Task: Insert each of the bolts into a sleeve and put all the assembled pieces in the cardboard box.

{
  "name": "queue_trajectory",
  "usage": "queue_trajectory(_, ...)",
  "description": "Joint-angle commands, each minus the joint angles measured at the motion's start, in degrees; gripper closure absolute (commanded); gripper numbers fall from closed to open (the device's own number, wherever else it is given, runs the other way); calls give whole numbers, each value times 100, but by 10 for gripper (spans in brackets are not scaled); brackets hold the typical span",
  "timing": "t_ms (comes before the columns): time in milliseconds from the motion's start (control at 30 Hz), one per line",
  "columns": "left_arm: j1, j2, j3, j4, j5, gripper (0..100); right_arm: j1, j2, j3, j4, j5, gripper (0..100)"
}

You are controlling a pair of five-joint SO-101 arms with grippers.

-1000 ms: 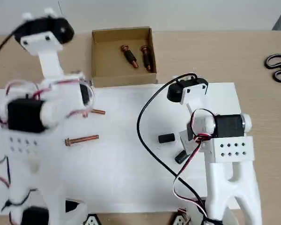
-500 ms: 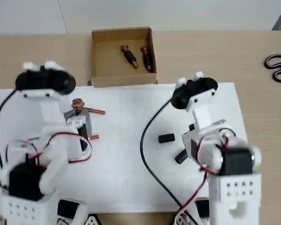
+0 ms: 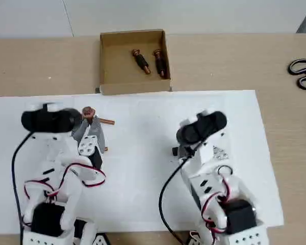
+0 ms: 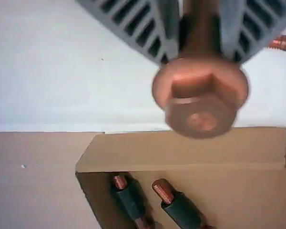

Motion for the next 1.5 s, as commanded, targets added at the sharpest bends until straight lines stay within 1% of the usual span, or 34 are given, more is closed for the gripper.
queue_trajectory(0,44,-615,330,-220,62,994,-374,-743,527,-286,-105,997)
queue_trajectory(67,149,-941,523,-211,193,994,-637,-1174,826,-286,-114,997)
queue_trajectory(167,598,-1415,734,-202,369,994,-1068,-1824,1240,-286,-105,997)
queue_trajectory(267,1020,-1820,848,-202,571,994,-1402,-1833,1407,-312,-141,997)
queue_trajectory(333,1152,-1934,910,-202,571,994,-1525,-1780,1451,-549,-149,997)
queue_trajectory(500,1213,-1934,945,-220,580,994,-1657,-1815,1785,-1552,-70,997)
queue_trajectory(600,1398,-1943,1068,-404,659,994,-1956,-1815,2022,-1868,158,997)
queue_trajectory(700,1618,-1943,1200,-677,756,994,-2167,-1815,2224,-2167,176,997)
queue_trajectory(867,1864,-1943,1323,-1055,782,994,-2290,-1815,2374,-2343,193,997)
queue_trajectory(1000,1873,-1943,1358,-1055,791,994,-2290,-1815,2374,-2343,193,997)
queue_trajectory(1200,2110,-1943,1411,-1037,1046,994,-2290,-1815,2330,-2352,193,996)
queue_trajectory(1467,2110,-1943,1543,-1037,1073,994,-2290,-1824,2110,-2352,193,996)
